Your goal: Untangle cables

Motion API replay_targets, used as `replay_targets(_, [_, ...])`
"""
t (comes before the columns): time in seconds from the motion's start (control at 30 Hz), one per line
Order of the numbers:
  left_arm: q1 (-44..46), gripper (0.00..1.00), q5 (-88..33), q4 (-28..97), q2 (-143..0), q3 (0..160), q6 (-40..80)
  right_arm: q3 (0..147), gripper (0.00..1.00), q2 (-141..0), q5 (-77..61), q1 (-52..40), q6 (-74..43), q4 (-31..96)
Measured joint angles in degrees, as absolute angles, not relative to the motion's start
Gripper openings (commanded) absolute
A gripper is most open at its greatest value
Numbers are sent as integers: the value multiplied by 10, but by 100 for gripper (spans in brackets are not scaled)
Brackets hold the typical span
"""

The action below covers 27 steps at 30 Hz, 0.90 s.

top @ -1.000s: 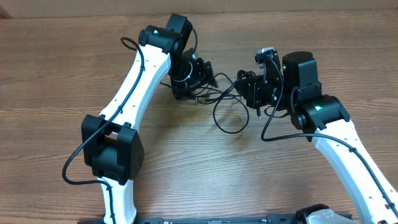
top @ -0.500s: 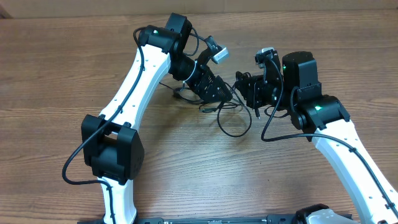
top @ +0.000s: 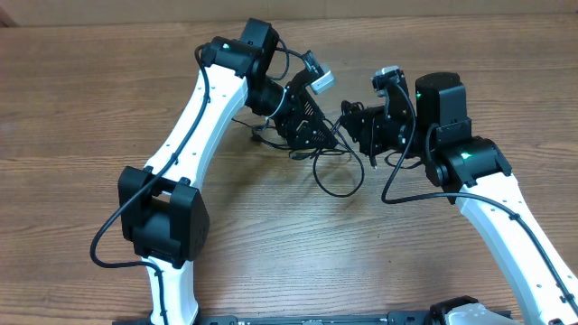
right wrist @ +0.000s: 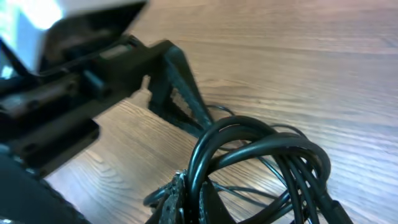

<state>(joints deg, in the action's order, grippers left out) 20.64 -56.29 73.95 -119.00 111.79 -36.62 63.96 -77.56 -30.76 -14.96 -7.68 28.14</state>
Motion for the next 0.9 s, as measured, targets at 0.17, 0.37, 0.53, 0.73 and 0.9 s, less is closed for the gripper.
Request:
replay_targets(0.17, [214,93,-564,740,-1190,1118,-366,640,4,-776,-325,-150,-77,277])
replay_targets(0.37, [214,4,-567,741,-1190,1118,-369,640,4,-776,-329,-150,-77,277])
replay_targets(0.53, [214,4,-568,741,-1190,1118,-371,640,4,-776,-329,-149,-77,277])
replay_targets(0.73, [214,4,-558,731,-1190,1118,-360,640,4,-776,-333,-148,-77,277])
replay_targets(0.9, [214,6,-476,679,-1190,1118,-194,640,4,-776,-357,-142,-32,282])
